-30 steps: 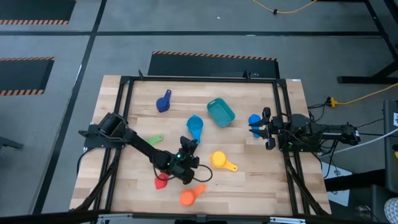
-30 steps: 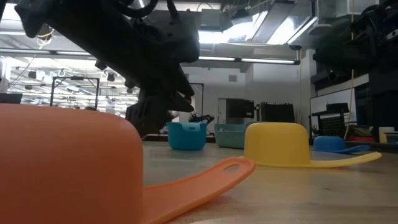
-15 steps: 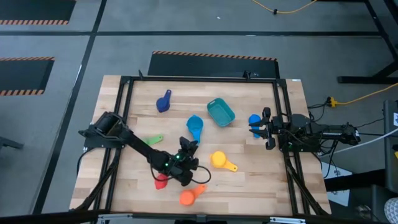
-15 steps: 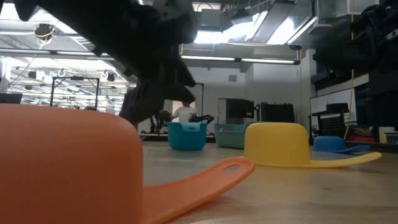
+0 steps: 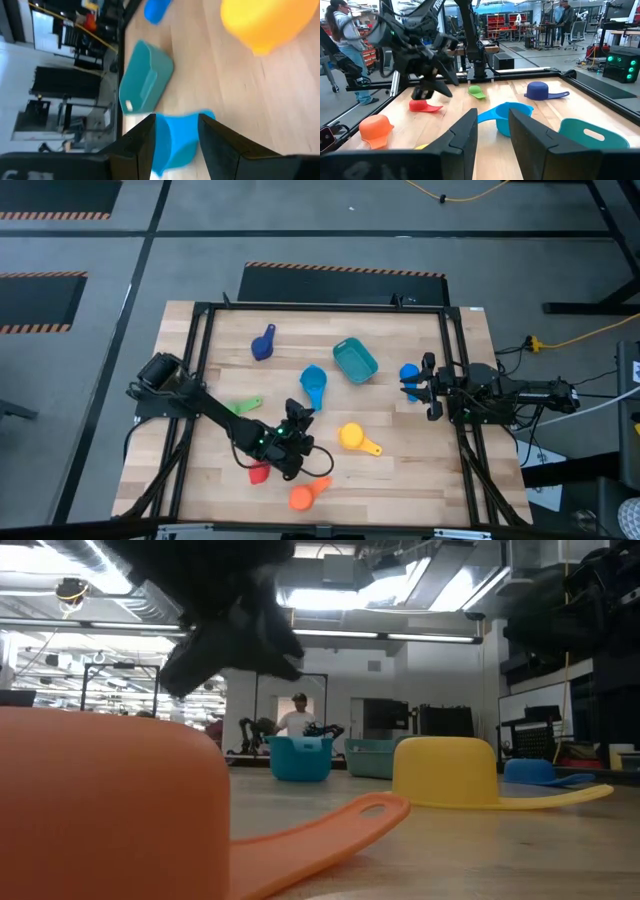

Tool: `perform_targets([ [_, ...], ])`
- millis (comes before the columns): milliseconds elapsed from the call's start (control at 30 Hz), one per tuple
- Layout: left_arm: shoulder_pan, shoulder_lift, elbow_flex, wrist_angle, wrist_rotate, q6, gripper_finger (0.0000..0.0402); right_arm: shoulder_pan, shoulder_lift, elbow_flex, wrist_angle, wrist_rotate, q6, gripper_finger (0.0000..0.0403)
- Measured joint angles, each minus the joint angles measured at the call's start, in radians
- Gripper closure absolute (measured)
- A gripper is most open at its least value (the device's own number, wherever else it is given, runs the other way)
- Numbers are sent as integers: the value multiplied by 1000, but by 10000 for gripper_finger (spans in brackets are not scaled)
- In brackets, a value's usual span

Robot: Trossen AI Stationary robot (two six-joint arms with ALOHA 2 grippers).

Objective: Nest measuring cups in basket
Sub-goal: Stack the yellow measuring cup on top of the light blue measuring cup

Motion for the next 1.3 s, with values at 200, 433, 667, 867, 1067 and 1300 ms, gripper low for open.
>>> perform_targets([
  [200,9,-100,0,-88,86,-6,263,0,2,0,2,0,0,288],
  [433,74,-317,-1,-197,220,-8,263,0,2,0,9,0,0,288],
  [667,249,-577,-163,-119,518,-12,263,0,2,0,9,0,0,288],
  [867,393,-736,-413,190,809,-34,263,0,2,0,19,0,0,288],
  [1067,424,-845,-579,334,943,-86,263,0,2,0,24,0,4,288],
  [1300,416,-951,-764,505,949,-114,263,0,2,0,36,0,4,288],
])
